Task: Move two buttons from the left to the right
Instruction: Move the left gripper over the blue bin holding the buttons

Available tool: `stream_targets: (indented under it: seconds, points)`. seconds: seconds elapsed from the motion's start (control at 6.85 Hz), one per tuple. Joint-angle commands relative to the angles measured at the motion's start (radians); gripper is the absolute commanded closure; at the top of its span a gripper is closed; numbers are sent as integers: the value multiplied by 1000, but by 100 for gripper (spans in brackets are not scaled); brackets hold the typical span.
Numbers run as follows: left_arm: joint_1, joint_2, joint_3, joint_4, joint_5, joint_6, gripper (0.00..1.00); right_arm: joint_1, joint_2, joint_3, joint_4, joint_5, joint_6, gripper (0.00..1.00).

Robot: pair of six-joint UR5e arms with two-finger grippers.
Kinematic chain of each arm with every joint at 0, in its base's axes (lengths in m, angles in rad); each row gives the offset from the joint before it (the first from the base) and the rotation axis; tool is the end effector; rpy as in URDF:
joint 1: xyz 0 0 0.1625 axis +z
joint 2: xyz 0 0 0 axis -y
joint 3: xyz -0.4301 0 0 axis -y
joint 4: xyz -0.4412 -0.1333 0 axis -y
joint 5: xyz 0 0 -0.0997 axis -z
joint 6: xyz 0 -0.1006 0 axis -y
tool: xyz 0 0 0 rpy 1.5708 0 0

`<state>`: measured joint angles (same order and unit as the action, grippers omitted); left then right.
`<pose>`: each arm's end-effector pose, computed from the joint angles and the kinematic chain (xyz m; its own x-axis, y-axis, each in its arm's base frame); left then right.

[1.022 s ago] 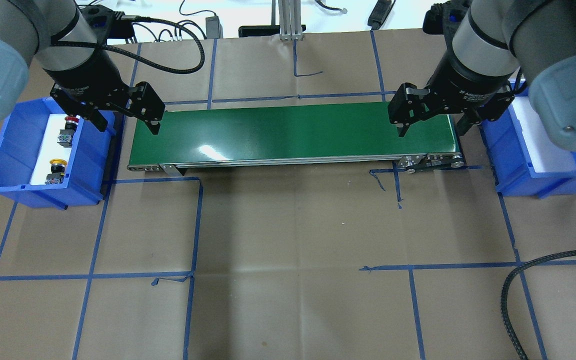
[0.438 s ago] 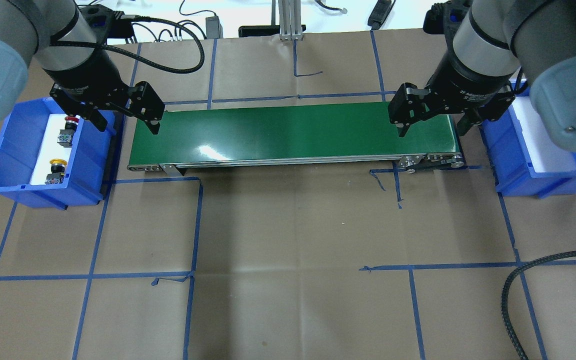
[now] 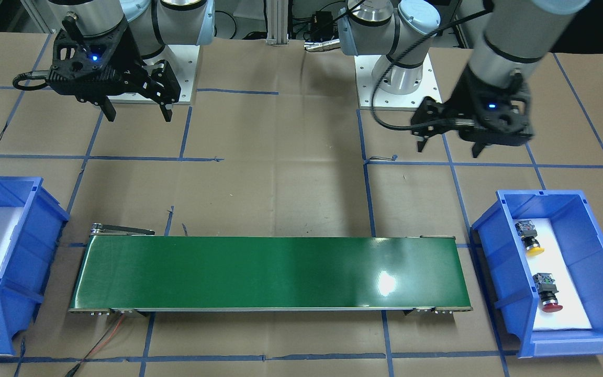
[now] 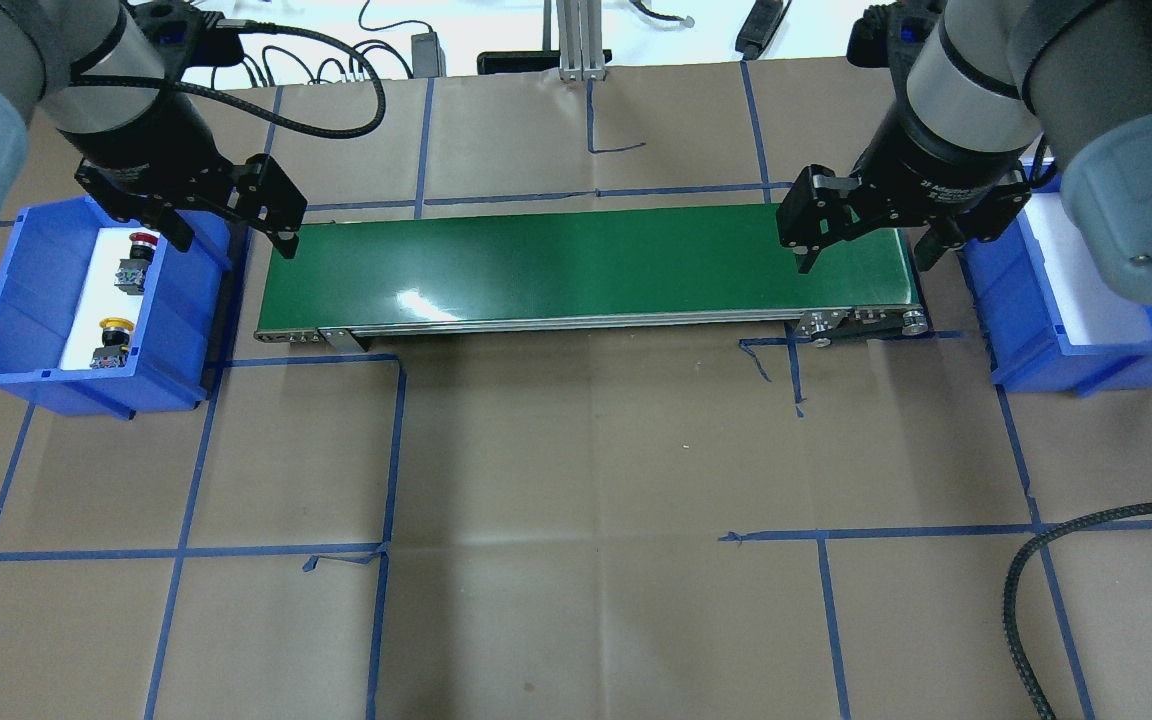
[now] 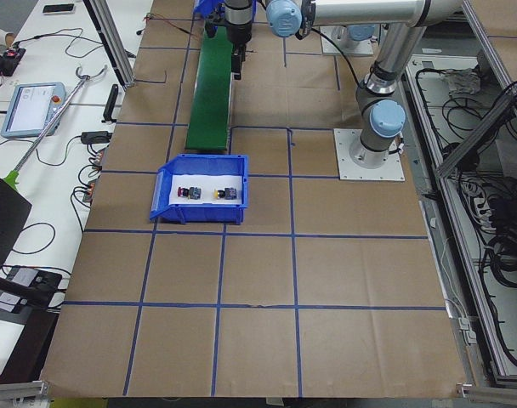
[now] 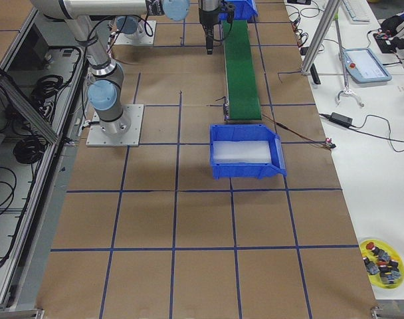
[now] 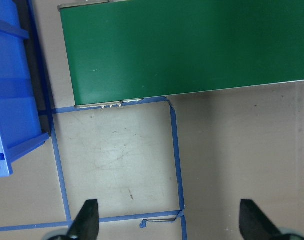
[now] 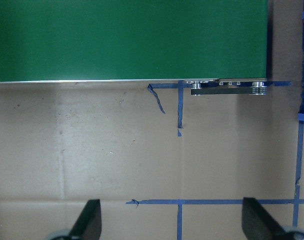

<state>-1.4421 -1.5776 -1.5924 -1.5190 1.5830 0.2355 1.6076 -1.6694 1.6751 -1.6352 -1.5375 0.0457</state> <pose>-0.0609 -0.5584 0.4818 -0.9942 0.1063 -0.0173 0.1066 0.9941 -0.0199 0.1551 -0.4989 0.4935 -0.9993 0.0069 -0.0359 0.0089 0.9983 -0.0571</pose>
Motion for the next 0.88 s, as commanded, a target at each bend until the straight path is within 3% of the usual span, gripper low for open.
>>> stream_targets:
  seconds: [0.0,0.44,0.73]
  points:
    - [232,2,11,16,-1,153,0,0,2,0,-2,0,-10,0]
    - [448,-41,3,72,-5,375,0,0,7,-2,-3,-1,-6,0]
    - [488,-103,29,79,-17,406,0,0,5,-2,-3,0,-1,0]
